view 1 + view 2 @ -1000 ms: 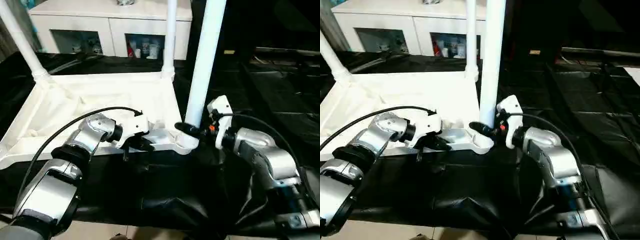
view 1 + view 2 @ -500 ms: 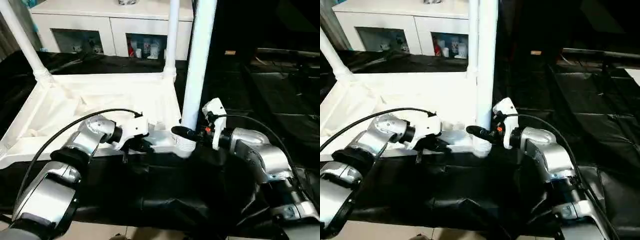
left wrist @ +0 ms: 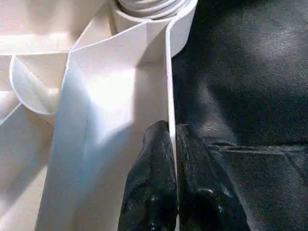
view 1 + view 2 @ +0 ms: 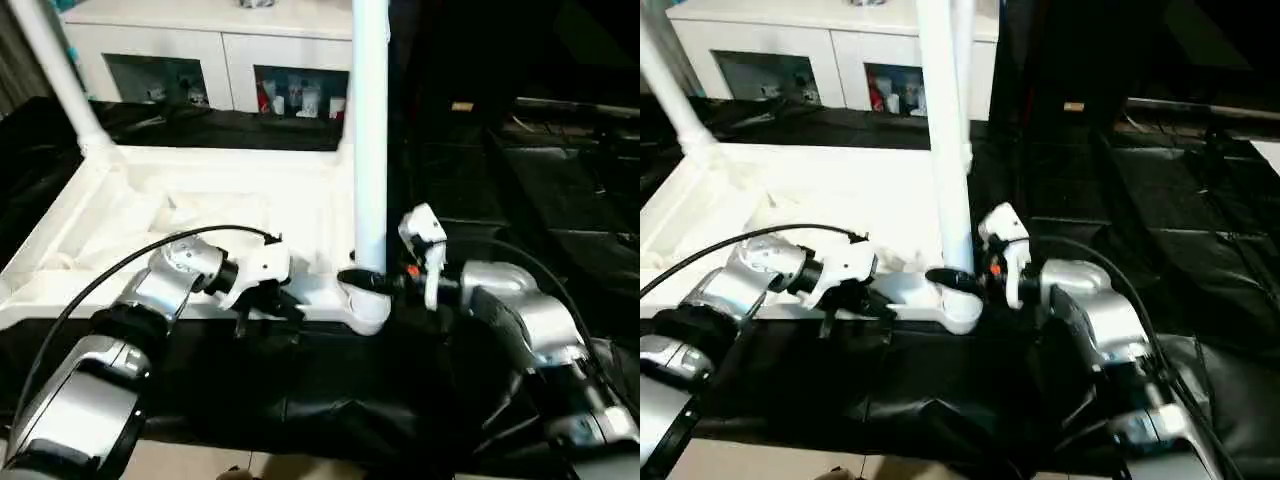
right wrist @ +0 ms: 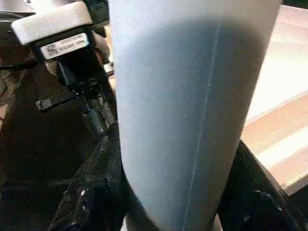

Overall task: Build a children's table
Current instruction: Insert table leg to table base

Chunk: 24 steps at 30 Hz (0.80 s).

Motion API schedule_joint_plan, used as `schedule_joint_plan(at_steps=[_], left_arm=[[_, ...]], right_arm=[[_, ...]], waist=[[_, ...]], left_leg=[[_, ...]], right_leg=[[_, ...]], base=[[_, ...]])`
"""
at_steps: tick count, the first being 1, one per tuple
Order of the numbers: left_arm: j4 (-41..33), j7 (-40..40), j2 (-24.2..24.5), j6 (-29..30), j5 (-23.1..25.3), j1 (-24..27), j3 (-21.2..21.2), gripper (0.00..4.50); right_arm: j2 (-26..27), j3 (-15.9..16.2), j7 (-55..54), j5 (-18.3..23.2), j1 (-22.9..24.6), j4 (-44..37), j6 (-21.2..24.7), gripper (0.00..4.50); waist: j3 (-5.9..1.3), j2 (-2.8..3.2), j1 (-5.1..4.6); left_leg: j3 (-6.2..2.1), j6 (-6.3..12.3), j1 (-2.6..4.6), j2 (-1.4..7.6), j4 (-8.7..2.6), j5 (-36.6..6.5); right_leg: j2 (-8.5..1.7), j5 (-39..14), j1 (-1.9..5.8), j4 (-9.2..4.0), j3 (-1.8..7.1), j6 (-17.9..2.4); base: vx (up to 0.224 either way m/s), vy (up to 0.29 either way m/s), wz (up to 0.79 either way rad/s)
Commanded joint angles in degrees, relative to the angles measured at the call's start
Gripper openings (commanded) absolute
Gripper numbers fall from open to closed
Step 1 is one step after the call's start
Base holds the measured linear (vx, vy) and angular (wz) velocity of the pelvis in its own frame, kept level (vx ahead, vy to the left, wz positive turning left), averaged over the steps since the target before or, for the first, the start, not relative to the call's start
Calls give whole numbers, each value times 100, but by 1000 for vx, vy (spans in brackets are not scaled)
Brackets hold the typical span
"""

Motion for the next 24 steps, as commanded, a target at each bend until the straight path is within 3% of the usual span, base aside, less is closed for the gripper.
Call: schedule_joint_plan(at_steps=[1,4,7,14,18,24], left_arm=[[-231,-50,-28,-52,-91,23,-12,0],[-237,3,-25,-65,-105,29,13,0],[-221,69,-24,-62,-122,21,69,0],[-198,193,-45,-47,-130,6,169,0],[-139,272,-68,-62,-149,-29,212,0],[-39,409,-111,-92,-151,-83,276,0]], right_arm=[[-44,84,79,63,182,-48,102,187],[8,-54,-15,121,325,-32,-6,187],[146,-255,-163,212,479,44,-139,187],[477,-553,-387,323,749,357,-516,187],[585,-584,-502,289,910,424,-816,187],[664,-551,-621,5,1214,418,-1566,187]], waist=[[-406,-13,-2],[-404,-31,-3],[-412,20,0],[-401,41,-27],[-395,82,-32],[-368,55,-48]], left_leg=[[55,72,29,50,-399,-1183],[55,49,30,46,-404,-1248],[43,15,26,41,-408,-1258],[32,-32,35,38,-429,-1480],[21,-60,52,45,-445,-1637],[19,-39,48,40,-461,-1790]], right_leg=[[-310,-1491,314,-410,152,-1200],[-311,-1612,308,-429,152,-1158],[-308,-1543,309,-422,152,-1165],[-304,-1699,304,-452,141,-1173],[-299,-1791,286,-467,141,-1165],[-300,-1976,277,-495,144,-1117]], base=[[0,0,0],[0,0,0],[0,0,0],[0,0,0],[0,0,0],[0,0,0]])
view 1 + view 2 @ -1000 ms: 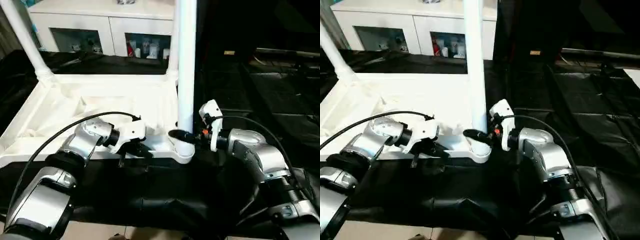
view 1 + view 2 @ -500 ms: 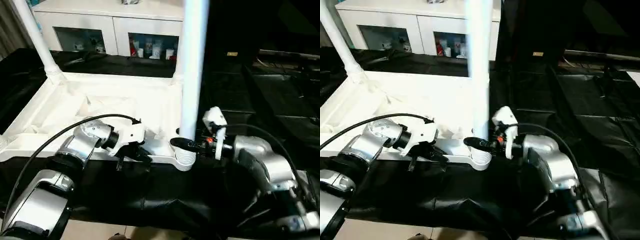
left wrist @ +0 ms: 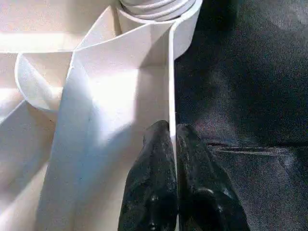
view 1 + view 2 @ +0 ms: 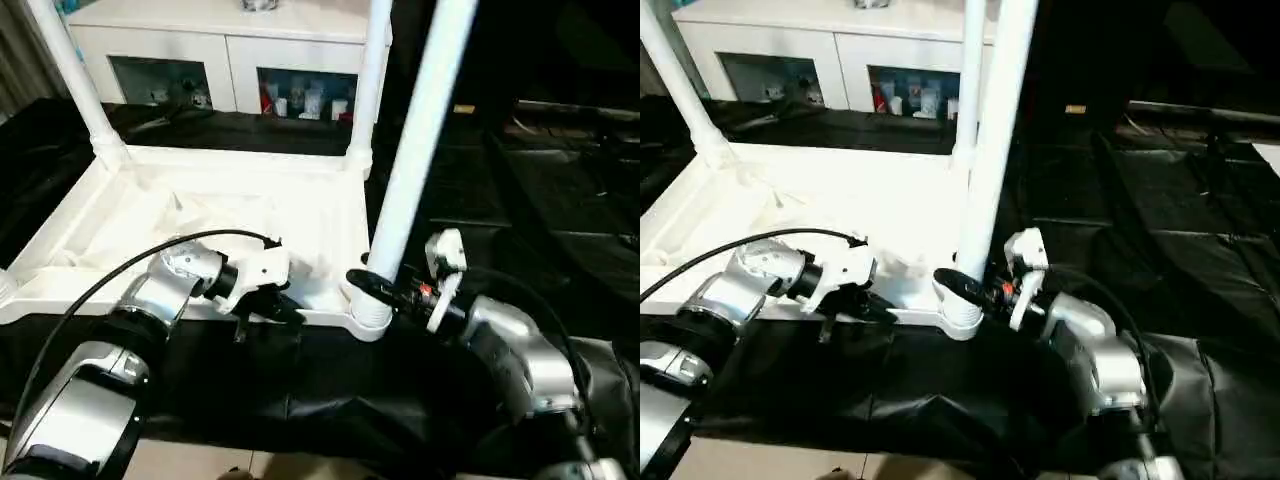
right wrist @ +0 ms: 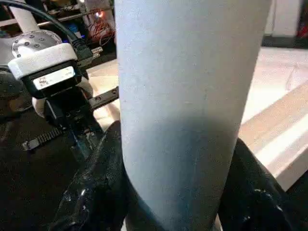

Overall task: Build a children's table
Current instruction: Insert table leg to table base

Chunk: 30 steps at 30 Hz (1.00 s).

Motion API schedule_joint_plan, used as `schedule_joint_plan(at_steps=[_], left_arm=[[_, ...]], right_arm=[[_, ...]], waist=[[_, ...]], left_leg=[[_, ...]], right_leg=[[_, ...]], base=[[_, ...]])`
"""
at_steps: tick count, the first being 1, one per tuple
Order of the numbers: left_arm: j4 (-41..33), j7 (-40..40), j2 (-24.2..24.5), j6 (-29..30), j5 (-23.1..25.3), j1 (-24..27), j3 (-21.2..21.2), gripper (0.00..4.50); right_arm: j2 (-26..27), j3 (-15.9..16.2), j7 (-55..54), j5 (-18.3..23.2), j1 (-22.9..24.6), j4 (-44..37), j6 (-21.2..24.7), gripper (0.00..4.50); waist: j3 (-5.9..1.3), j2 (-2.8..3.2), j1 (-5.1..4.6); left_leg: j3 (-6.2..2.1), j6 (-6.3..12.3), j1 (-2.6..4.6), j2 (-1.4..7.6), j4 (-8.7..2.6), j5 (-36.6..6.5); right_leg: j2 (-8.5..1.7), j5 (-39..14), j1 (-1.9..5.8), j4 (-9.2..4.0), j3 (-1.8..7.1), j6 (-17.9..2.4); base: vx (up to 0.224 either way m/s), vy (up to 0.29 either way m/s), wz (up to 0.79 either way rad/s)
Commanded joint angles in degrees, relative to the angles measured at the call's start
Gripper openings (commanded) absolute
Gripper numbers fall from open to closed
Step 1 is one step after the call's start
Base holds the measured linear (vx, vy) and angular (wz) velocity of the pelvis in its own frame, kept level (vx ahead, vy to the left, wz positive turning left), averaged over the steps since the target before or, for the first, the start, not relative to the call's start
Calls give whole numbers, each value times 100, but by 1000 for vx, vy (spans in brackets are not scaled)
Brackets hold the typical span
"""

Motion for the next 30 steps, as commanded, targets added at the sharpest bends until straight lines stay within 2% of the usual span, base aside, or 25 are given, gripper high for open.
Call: schedule_joint_plan(at_steps=[1,7,13,19,20,24,28,30], left_arm=[[-69,262,-47,-75,-128,-154,201,0],[-12,318,-39,-81,-139,-188,233,0],[38,357,-27,-94,-138,-212,271,0],[72,375,-41,-97,-129,-244,274,0],[72,376,-41,-96,-130,-245,274,0],[63,368,-10,-101,-118,-227,261,0],[92,354,34,-156,-55,-245,231,0],[100,344,45,-162,-39,-258,224,0]], right_arm=[[-35,76,-99,-299,205,249,-30,187],[64,-18,-151,-297,421,346,-452,186],[100,-58,-213,-281,511,452,-646,186],[19,85,-34,-313,565,450,-502,186],[-4,115,1,-320,566,445,-484,186],[-128,280,168,-371,547,376,-359,186],[-318,527,424,-525,332,356,-191,186],[-475,738,696,-616,126,360,18,186]], waist=[[-355,51,-38],[-343,35,-58],[-334,61,-66],[-327,48,-77],[-337,33,-75],[-338,33,-69],[-335,31,-73],[-340,-3,-76]], left_leg=[[17,-29,44,43,-466,-1842],[3,0,34,47,-485,-1946],[-5,-6,40,53,-499,-2074],[-11,11,42,50,-501,-2170],[-15,17,37,53,-504,-2132],[-8,26,33,58,-503,-2088],[-4,32,28,54,-499,-2059],[-4,45,19,49,-493,-2010]], right_leg=[[-299,-2079,245,-502,139,-1092],[-302,-2271,238,-522,145,-1029],[-307,-2389,220,-538,146,-1012],[-311,-2583,208,-564,146,-958],[-309,-2584,220,-556,142,-949],[-311,-2496,218,-554,148,-969],[-306,-2450,220,-545,147,-992],[-307,-2500,237,-542,144,-968]], base=[[0,0,0],[0,0,0],[0,0,0],[0,0,0],[0,0,0],[0,0,0],[0,0,0],[0,0,0]])
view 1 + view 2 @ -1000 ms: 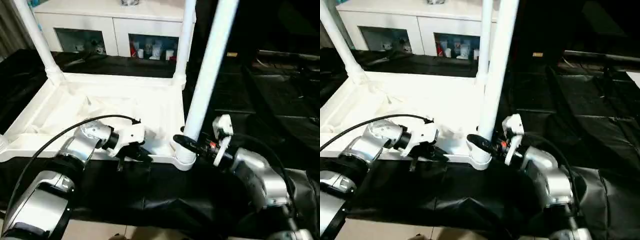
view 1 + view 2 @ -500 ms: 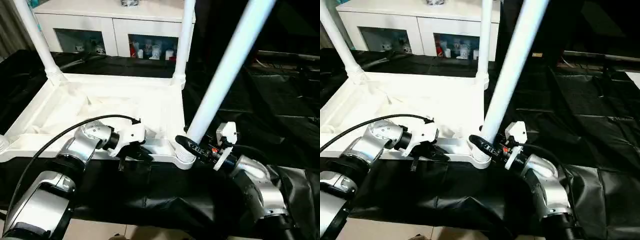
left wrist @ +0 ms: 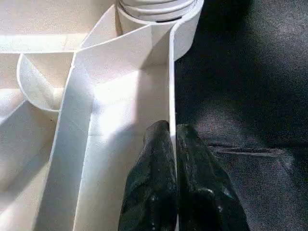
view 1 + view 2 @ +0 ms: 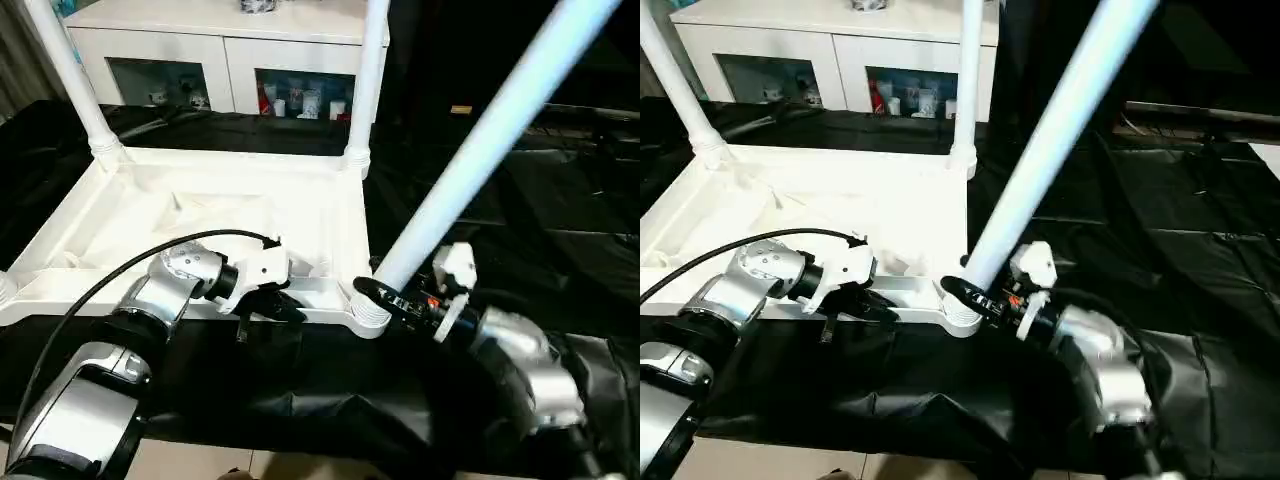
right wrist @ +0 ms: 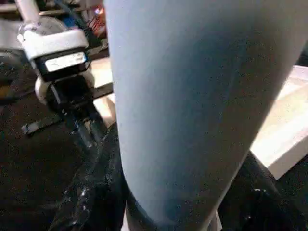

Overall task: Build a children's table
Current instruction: Insert table leg to table base

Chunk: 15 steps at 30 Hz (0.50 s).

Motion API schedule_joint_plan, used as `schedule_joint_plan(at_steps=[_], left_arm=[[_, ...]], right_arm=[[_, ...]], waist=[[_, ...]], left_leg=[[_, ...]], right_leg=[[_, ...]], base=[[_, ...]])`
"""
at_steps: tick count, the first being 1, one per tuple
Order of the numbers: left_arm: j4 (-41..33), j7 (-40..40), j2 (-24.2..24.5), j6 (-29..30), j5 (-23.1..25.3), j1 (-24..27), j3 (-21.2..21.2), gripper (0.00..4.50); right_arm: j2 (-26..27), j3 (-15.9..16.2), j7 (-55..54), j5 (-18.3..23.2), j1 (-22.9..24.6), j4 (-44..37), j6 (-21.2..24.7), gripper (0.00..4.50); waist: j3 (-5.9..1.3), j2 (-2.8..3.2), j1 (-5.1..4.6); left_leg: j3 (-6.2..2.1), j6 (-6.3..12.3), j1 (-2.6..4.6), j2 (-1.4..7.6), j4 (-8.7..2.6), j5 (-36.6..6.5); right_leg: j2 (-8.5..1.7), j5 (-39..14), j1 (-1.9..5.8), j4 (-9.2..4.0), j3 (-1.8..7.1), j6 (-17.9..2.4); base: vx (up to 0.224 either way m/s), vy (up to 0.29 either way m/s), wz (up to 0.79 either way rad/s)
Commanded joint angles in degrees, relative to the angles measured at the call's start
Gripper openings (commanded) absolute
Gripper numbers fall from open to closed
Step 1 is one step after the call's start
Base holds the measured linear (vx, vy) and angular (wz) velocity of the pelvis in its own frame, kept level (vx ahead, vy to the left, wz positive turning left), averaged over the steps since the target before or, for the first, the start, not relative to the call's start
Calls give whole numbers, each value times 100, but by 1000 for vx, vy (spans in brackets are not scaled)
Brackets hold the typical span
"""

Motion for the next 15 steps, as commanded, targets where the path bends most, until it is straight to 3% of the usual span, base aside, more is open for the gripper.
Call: schedule_joint_plan(at_steps=[1,3,4,7,9,10,12,13,15], left_arm=[[-21,248,46,-55,-35,-253,174,0],[-31,239,53,-57,-18,-249,156,0],[-41,229,61,-61,-4,-243,141,0],[-62,215,67,-49,-5,-230,136,0],[-104,183,90,-37,-6,-197,128,0],[-118,178,95,-33,-7,-188,127,0],[-165,143,115,-17,-12,-159,120,0],[-192,134,128,-10,-9,-145,118,0],[-218,130,137,-2,-8,-132,117,0]], right_arm=[[-221,595,471,-466,52,285,505,186],[-280,670,568,-502,3,285,573,186],[-344,752,684,-543,-60,290,634,186],[-425,861,815,-593,-168,314,707,186],[-523,1022,1004,-640,-321,389,755,186],[-536,1051,1039,-654,-355,411,760,186],[-581,1160,1196,-688,-459,455,815,186],[-597,1217,1311,-712,-521,484,852,186],[-609,1253,1389,-727,-557,498,877,186]], waist=[[-334,-14,-32],[-328,3,-28],[-335,-26,-26],[-340,-27,-20],[-346,-78,-20],[-339,-50,-15],[-346,-63,-11],[-348,-130,-10],[-355,-102,1]], left_leg=[[-3,52,7,49,-493,-1981],[5,57,23,55,-483,-1987],[5,60,20,55,-482,-1959],[2,65,24,60,-487,-1887],[11,78,14,63,-480,-1830],[11,76,17,65,-485,-1816],[11,76,17,69,-485,-1816],[17,88,16,74,-484,-1797],[16,94,8,80,-483,-1738]], right_leg=[[-304,-2487,242,-531,142,-996],[-318,-2578,215,-545,151,-975],[-318,-2607,221,-548,148,-953],[-317,-2540,221,-532,146,-959],[-320,-2491,227,-528,148,-970],[-320,-2485,217,-529,149,-970],[-321,-2449,219,-523,150,-984],[-318,-2398,220,-518,148,-992],[-326,-2253,228,-493,152,-1044]], base=[[0,0,0],[0,0,0],[0,0,0],[0,0,0],[0,0,0],[0,0,0],[0,0,0],[0,0,0],[0,0,0]])
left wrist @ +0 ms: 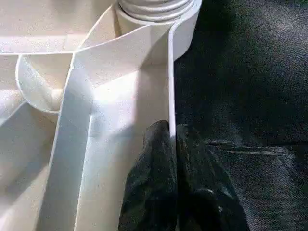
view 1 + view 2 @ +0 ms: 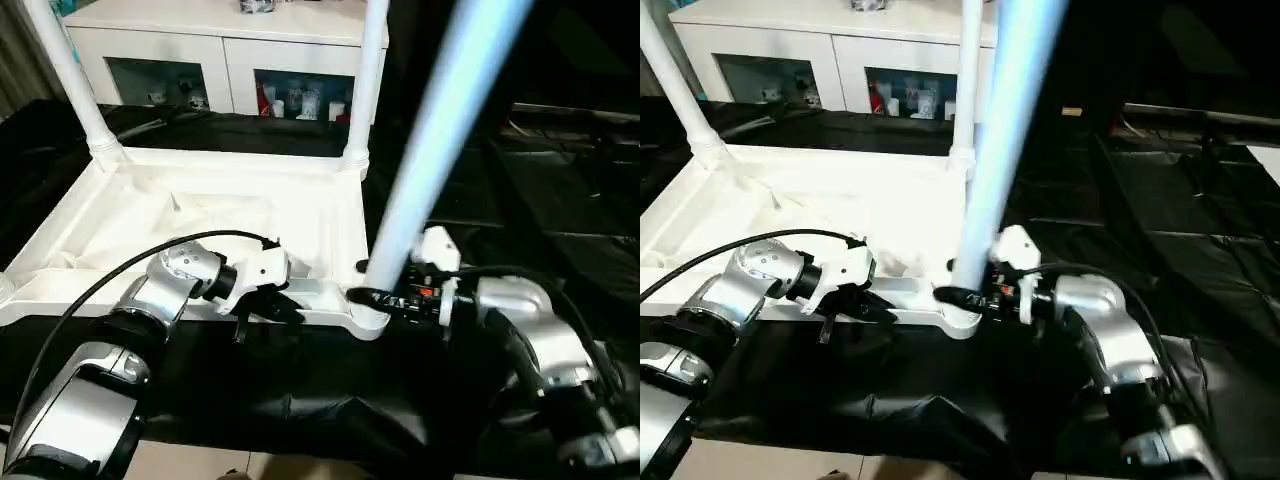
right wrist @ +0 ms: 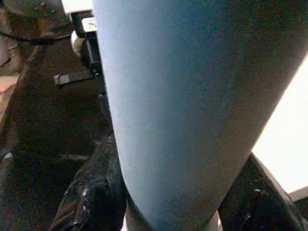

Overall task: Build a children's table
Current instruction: Insert table leg to table base

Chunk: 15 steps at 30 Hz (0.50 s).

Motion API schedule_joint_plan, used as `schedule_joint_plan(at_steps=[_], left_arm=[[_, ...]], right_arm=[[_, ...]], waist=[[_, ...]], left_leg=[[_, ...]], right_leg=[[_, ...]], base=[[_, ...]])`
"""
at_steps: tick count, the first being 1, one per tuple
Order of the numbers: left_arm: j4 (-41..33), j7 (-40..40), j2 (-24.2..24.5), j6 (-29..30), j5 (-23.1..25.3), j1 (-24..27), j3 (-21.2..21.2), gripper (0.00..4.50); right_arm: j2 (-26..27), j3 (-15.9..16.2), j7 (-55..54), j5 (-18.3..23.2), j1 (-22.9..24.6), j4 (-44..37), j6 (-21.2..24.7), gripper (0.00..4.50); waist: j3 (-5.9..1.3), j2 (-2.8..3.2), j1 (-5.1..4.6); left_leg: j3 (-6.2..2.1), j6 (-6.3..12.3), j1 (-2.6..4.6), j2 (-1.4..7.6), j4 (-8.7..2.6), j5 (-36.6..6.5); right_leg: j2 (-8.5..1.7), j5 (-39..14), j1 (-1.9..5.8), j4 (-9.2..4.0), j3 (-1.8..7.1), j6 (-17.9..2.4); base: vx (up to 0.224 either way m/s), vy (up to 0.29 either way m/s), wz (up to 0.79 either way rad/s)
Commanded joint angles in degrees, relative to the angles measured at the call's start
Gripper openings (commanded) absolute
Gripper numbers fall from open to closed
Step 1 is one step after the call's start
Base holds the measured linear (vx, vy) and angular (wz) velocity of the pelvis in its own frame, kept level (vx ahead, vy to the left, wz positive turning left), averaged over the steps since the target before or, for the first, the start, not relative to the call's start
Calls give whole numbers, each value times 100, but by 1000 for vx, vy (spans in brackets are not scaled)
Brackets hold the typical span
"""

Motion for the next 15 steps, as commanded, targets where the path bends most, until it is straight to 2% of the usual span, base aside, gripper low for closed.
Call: schedule_joint_plan(at_steps=[1,2,6,9,15], left_arm=[[-198,211,117,16,-25,-119,159,0],[-227,200,127,31,-36,-106,166,0],[-309,99,145,67,-112,-60,195,0],[-386,41,152,104,-150,-17,198,0],[-434,-19,160,92,-182,12,193,0]], right_arm=[[-9,649,540,-244,271,324,390,186],[-28,691,624,-261,229,396,406,186],[-6,730,718,-347,127,777,272,186],[7,738,725,-363,116,864,222,186],[48,750,771,-351,91,938,188,186]], waist=[[-327,-46,-9],[-323,-66,-8],[-324,-64,-4],[-320,-58,-14],[-333,-85,-20]], left_leg=[[24,100,7,83,-453,-1716],[22,108,-7,77,-456,-1689],[29,98,7,78,-456,-1704],[21,60,17,89,-470,-1797],[26,64,20,81,-473,-1811]], right_leg=[[-324,-2136,225,-492,157,-1086],[-325,-2102,238,-477,154,-1099],[-332,-2136,229,-489,156,-1106],[-332,-2171,216,-493,154,-1098],[-314,-2038,231,-484,152,-1122]], base=[[0,0,0],[0,0,0],[0,0,0],[0,0,0],[0,0,0]])
